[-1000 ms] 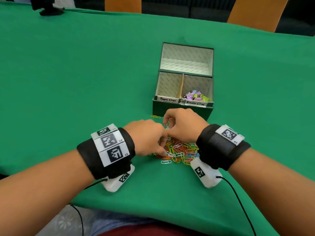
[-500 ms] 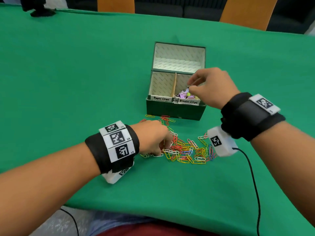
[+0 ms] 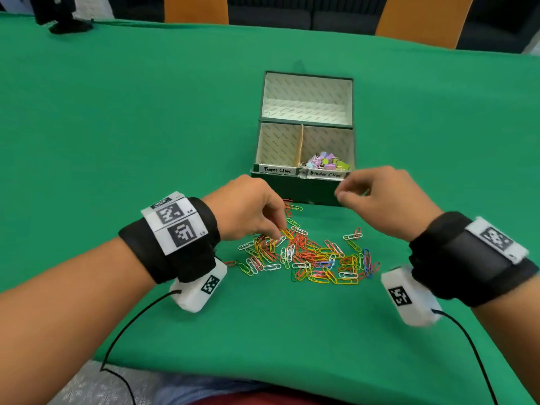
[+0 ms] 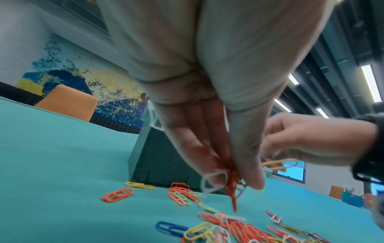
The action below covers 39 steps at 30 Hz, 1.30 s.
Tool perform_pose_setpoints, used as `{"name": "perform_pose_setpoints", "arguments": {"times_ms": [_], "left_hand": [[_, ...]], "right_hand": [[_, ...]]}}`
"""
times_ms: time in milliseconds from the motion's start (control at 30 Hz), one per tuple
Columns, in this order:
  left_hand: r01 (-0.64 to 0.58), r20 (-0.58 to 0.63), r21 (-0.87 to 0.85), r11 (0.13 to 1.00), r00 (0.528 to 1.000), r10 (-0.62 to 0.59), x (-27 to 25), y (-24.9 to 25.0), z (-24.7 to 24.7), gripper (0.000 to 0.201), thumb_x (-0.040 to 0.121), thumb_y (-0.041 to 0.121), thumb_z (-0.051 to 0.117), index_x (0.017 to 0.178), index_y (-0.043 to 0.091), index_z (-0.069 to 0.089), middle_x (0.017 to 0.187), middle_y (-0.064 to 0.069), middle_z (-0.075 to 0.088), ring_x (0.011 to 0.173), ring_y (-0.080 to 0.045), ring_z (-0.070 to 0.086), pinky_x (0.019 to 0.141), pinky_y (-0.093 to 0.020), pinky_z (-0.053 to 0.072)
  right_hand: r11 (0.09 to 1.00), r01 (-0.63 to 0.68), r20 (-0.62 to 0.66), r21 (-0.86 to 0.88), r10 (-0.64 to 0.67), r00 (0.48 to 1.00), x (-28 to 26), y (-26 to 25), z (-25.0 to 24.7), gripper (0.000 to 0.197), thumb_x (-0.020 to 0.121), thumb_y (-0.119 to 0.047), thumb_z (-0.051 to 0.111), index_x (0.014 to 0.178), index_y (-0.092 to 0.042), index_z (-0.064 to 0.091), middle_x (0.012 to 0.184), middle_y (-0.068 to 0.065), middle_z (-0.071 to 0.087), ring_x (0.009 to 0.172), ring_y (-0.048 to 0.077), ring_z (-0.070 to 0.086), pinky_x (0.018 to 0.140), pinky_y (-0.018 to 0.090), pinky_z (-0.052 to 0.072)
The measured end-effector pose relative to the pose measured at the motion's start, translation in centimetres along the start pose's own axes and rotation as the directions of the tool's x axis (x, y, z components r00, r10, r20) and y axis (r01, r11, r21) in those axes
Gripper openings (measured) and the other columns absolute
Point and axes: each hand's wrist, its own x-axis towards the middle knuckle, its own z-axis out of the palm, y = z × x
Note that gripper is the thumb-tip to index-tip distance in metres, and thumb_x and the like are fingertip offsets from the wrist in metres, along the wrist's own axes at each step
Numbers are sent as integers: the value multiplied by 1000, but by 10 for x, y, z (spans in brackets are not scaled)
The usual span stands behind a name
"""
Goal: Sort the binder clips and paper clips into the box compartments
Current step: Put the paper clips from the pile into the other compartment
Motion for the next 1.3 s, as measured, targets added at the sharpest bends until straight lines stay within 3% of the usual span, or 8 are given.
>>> {"name": "perform_pose_setpoints", "arguments": {"times_ms": [100, 267, 367, 600, 733, 833, 1033, 1300], "left_hand": [[12, 7, -31, 999, 1000, -12, 1, -1, 1, 12, 70, 24, 84, 79, 24, 76, 62, 16, 68, 60, 4, 63, 63, -13, 49], [18, -1, -54, 998, 1000, -19, 0, -4, 6, 10, 72, 20, 83, 78, 24, 75, 63, 16, 68, 58, 8, 61, 59, -4, 43], [23, -12, -52, 998, 1000, -24, -1, -3, 7, 10, 72, 21, 82, 78, 24, 75, 66, 12, 70, 60, 5, 62, 60, -6, 45], [21, -44, -63, 998, 999, -24, -2, -2, 5, 11, 71, 24, 83, 75, 21, 74, 62, 10, 70, 54, 4, 59, 58, -9, 45], [33, -68, -92, 995, 997, -39, -2, 3, -7, 10, 71, 23, 83, 76, 19, 74, 62, 7, 71, 56, -3, 64, 61, -17, 51], [4, -151, -47, 999, 989, -12, 7, 8, -26, 10, 71, 25, 82, 75, 20, 74, 54, 15, 64, 52, 4, 57, 58, -12, 45], [98, -350, 77, 992, 934, -65, 44, 6, -58, 10, 74, 32, 79, 74, 27, 70, 73, 12, 69, 71, -6, 62, 68, -22, 47], [184, -262, 185, 965, 956, -132, 63, -2, -50, 14, 85, 22, 63, 93, 30, 71, 92, 13, 71, 80, -10, 63, 74, -26, 50]], "right_hand": [[990, -43, 190, -131, 68, 979, -14, 12, 4, 10, 81, -39, 67, 85, -32, 72, 80, -11, 71, 74, 12, 63, 76, 31, 51], [962, -62, 396, -264, 167, 903, -22, 21, 5, 46, 65, -66, 72, 99, -35, 66, 91, -12, 67, 86, 14, 62, 81, 32, 50], [973, -8, 453, -231, 115, 884, -26, 11, 13, 46, 65, -59, 77, 102, -36, 64, 92, -10, 64, 83, 13, 58, 75, 28, 46], [993, 58, 377, -99, -17, 926, -22, -9, 32, 17, 77, -14, 67, 86, -26, 75, 77, -4, 74, 68, 11, 65, 60, 16, 44], [998, -7, 328, 68, -16, 944, -12, -12, 25, 12, 74, -9, 75, 79, -20, 75, 68, -3, 73, 55, 4, 66, 55, 6, 46], [989, -9, 277, 145, -32, 960, -10, -13, 19, 12, 75, -8, 76, 80, -18, 75, 65, -3, 73, 54, 4, 67, 56, 8, 48], [980, -19, 238, 200, -30, 971, -7, -21, 13, 11, 77, -11, 76, 79, -21, 75, 64, -3, 73, 58, 6, 69, 64, 15, 54], [971, -8, 213, 238, -44, 976, 5, -30, -1, 10, 77, -11, 76, 80, -21, 75, 68, -2, 74, 59, 6, 70, 63, 13, 54]]}}
